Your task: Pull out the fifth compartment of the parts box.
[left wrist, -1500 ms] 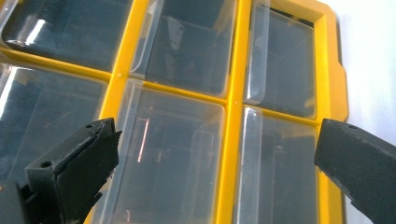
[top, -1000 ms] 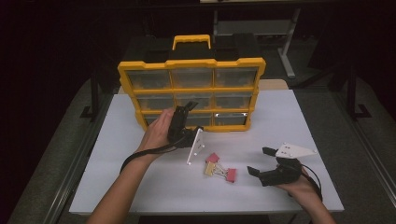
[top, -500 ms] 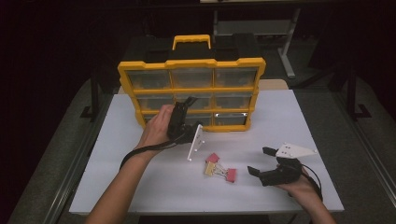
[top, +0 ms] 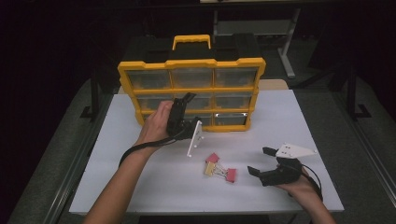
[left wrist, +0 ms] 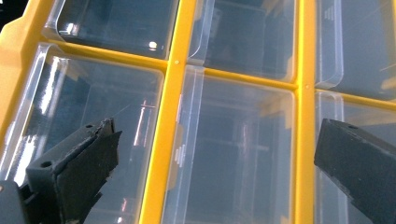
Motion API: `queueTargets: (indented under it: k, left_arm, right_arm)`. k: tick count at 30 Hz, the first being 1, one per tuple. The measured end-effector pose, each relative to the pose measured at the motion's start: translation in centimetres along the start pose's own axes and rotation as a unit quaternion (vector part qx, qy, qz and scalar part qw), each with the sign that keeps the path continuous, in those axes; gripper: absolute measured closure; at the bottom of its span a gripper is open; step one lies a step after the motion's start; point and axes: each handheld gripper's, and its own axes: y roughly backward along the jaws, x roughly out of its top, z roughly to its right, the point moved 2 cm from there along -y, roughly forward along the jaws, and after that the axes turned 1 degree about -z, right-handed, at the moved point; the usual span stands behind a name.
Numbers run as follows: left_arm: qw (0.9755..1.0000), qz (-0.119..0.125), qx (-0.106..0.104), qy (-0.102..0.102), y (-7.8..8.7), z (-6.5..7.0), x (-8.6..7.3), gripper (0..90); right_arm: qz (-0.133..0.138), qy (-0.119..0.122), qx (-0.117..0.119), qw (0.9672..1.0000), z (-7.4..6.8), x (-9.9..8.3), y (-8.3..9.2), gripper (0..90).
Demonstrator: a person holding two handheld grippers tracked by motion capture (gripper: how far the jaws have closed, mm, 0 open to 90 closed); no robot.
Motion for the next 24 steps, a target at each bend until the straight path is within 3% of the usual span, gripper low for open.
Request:
queueTargets:
  k: [18,24]
  left_arm:
    - [0.9999,-0.007,0.014,-0.005,-0.54,-0.68,-0.49,0.0]
    - [0.9998,-0.008,0.018,-0.011,-0.56,-0.67,-0.46,4.6]
  right_arm:
    - [0.0,-0.002,0.0,1.0,0.06,-0.03,0.02,5.1]
    - [-0.001,-0.002,0.0,1.0,0.05,-0.03,0.02,5.2]
